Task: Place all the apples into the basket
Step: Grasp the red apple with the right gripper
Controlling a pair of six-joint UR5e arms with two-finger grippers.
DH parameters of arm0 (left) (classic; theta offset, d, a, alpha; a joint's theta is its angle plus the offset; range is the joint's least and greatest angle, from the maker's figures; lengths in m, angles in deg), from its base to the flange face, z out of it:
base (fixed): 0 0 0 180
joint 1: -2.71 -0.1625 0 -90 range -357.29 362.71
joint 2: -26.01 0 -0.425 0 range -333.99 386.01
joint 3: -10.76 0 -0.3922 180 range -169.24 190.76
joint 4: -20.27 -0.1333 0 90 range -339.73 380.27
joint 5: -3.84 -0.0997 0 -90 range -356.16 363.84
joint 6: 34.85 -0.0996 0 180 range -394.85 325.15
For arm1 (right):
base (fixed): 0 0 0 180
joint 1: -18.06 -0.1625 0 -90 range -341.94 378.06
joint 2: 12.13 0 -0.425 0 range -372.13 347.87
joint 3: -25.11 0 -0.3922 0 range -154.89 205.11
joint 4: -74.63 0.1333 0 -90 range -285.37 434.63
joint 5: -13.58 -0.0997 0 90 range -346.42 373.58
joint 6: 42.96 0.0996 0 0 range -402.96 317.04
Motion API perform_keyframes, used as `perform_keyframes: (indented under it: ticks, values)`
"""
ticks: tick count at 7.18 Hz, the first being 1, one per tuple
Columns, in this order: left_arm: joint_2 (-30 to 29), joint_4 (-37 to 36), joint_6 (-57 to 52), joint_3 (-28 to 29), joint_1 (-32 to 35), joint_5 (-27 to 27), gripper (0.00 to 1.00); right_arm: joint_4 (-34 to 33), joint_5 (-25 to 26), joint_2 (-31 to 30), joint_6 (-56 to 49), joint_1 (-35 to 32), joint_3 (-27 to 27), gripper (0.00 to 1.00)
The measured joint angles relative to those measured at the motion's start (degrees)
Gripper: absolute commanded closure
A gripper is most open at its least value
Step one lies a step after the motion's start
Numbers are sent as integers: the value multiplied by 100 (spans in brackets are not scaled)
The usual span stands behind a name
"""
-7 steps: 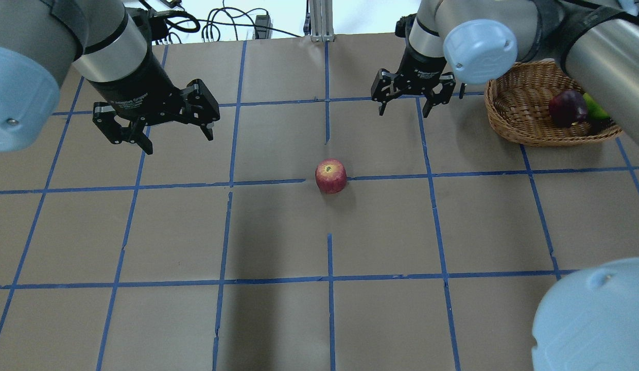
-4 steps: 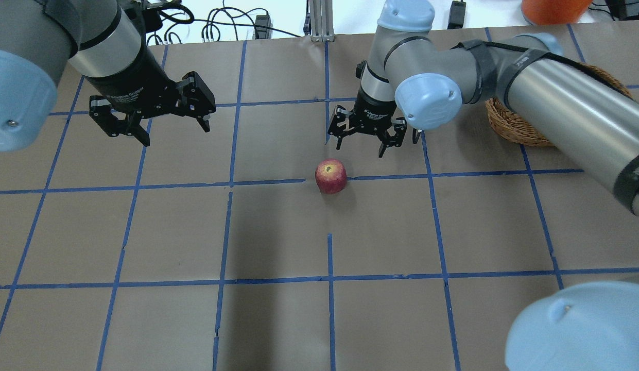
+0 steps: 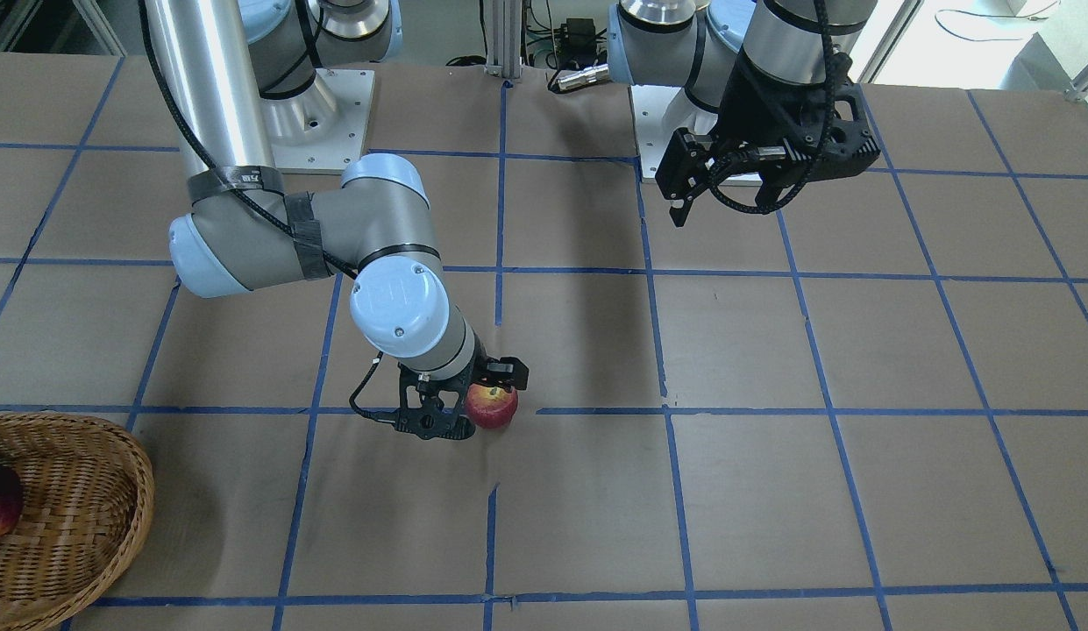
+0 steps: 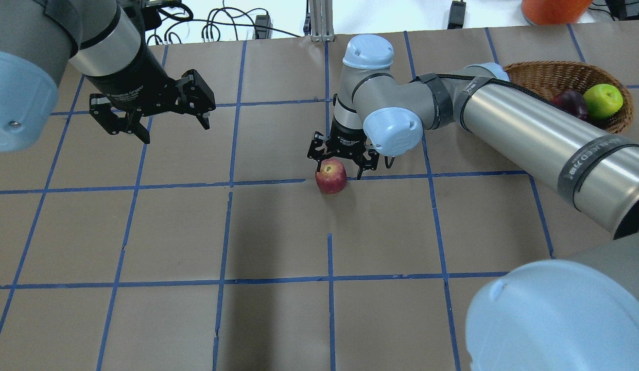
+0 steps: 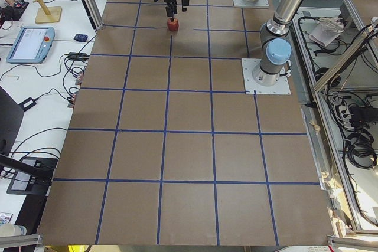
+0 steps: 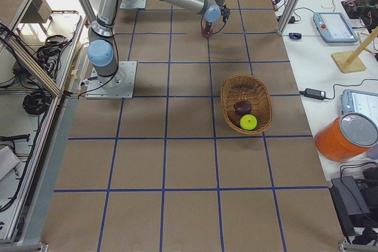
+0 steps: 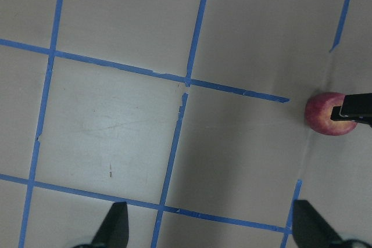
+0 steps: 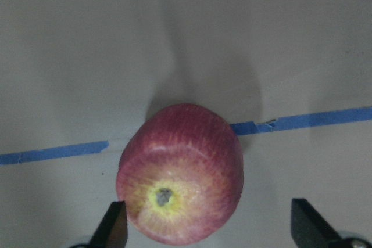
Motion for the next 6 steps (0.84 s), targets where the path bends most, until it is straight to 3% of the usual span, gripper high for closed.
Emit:
perform_keyframes:
  ticks: [4, 5, 6]
  values:
    - [0, -3, -1, 0, -20, 2, 0, -94, -238, 186, -33, -7, -3, 0]
    - [0, -3, -1, 0, -22, 6, 0, -101, -268, 244, -39, -7, 6, 7]
    - [0, -3, -1, 0, -24, 8, 0, -118, -289, 309, -44, -7, 9, 76]
